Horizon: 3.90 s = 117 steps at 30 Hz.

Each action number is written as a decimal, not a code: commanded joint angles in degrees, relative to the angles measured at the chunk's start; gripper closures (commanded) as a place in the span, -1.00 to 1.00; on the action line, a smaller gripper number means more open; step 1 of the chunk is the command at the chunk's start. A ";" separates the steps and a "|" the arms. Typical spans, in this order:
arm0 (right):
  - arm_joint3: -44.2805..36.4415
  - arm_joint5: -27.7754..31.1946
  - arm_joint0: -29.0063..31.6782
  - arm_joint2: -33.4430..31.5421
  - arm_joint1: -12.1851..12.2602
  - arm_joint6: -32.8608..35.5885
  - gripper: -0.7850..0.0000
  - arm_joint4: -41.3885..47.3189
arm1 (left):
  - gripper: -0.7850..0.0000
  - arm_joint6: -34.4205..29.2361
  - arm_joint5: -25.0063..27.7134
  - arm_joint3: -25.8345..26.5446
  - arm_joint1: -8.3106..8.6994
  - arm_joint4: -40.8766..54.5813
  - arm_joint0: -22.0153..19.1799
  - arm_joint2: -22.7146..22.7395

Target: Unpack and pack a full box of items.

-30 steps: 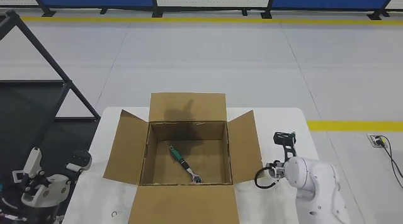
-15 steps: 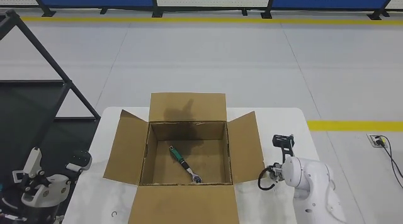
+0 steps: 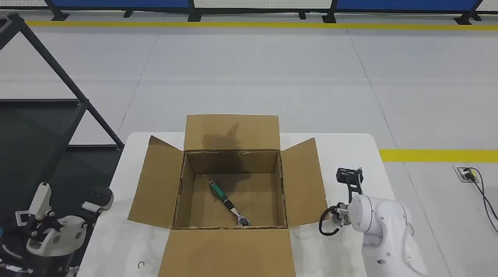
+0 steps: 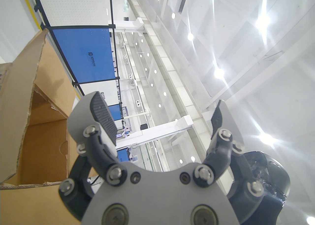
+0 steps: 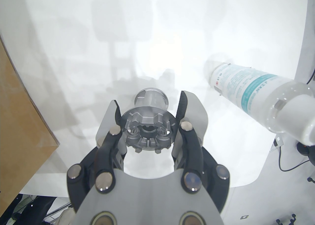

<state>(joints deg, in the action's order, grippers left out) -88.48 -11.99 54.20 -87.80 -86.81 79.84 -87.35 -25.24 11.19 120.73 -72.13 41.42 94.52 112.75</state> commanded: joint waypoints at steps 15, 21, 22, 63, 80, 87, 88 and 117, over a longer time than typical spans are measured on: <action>2.45 -0.56 -0.19 -0.59 0.47 -1.75 -0.73 2.12 | -1.00 0.00 0.00 0.00 0.00 0.00 0.00 0.00; 0.85 -0.99 0.38 -0.59 0.65 -1.72 -1.00 2.49 | -1.00 0.00 0.00 0.00 0.00 0.00 0.00 0.00; 0.37 -1.05 0.50 -0.51 0.67 -1.77 -1.00 2.50 | -1.00 0.00 0.00 0.00 0.00 0.00 0.00 0.00; -40.41 7.71 -2.02 21.20 0.86 -4.07 -1.00 9.95 | -1.00 0.69 -0.18 0.10 -0.03 0.40 -0.14 0.08; 0.74 0.83 -22.47 43.25 -5.35 -9.00 -1.00 16.65 | -1.00 4.46 0.71 -1.90 -0.25 6.36 0.28 7.71; 9.22 -2.02 -24.60 46.73 -7.30 -11.51 -1.00 17.96 | -1.00 3.99 -0.16 -1.49 -0.34 7.30 0.84 7.89; 9.22 -2.02 -24.60 46.73 -7.30 -11.51 -1.00 17.96 | -1.00 3.99 -0.16 -1.49 -0.34 7.30 0.84 7.89; 44.15 8.06 -37.46 53.21 -15.81 -19.14 -0.16 28.56 | -1.00 4.12 -0.53 -0.55 -0.64 7.33 1.35 7.96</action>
<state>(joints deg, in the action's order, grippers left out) -45.90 -4.24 17.21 -34.92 -102.18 60.80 -59.08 -21.19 10.68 120.18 -72.76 48.72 95.90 120.69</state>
